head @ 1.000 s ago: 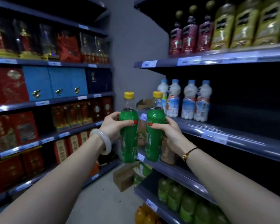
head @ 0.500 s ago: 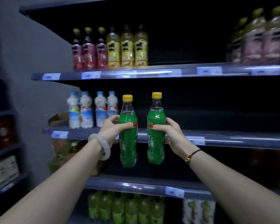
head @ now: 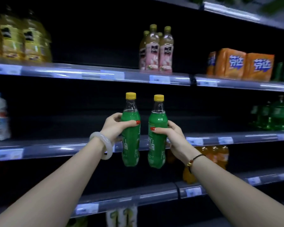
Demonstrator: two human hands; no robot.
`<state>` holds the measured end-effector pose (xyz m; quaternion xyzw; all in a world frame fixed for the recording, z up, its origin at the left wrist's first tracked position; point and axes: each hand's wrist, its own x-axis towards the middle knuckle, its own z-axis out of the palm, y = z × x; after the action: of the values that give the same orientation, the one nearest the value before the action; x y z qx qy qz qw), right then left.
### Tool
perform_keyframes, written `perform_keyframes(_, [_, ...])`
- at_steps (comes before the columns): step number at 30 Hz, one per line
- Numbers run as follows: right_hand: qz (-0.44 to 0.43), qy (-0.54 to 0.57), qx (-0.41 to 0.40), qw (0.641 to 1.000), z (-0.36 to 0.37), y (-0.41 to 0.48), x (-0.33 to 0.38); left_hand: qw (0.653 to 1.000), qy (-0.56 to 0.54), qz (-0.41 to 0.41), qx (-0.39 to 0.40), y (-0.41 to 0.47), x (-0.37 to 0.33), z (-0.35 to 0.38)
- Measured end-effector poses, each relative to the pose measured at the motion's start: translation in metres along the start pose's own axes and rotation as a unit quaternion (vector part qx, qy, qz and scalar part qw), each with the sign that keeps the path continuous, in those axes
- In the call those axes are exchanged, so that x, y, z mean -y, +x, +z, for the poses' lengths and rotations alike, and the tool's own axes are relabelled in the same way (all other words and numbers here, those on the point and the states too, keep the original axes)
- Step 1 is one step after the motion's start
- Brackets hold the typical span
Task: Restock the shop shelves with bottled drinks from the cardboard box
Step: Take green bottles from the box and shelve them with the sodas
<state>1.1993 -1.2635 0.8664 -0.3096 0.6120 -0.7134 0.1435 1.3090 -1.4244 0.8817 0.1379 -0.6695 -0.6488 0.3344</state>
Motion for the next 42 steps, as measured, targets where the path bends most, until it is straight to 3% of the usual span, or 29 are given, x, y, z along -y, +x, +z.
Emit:
perform_keyframes(10, [-0.017,0.000,-0.088,0.996,-0.156,0.057,-0.004,0.996,-0.018,0.000,0.084,0.082,0.023,0.158])
perform_keyframes(23, [-0.107,-0.015,-0.090,0.990,-0.242,0.162,-0.022,0.982,0.014,0.126,0.140,0.184,0.056,0.250])
perform_keyframes(30, [-0.122,0.009,-0.052,0.991,-0.276,0.206,-0.030,0.988,0.027,0.125,0.091,0.217,0.080,0.282])
perform_keyframes(42, [-0.076,0.049,0.009,0.996,-0.324,0.300,-0.060,0.993,0.041,0.080,-0.083,0.265,0.095,0.335])
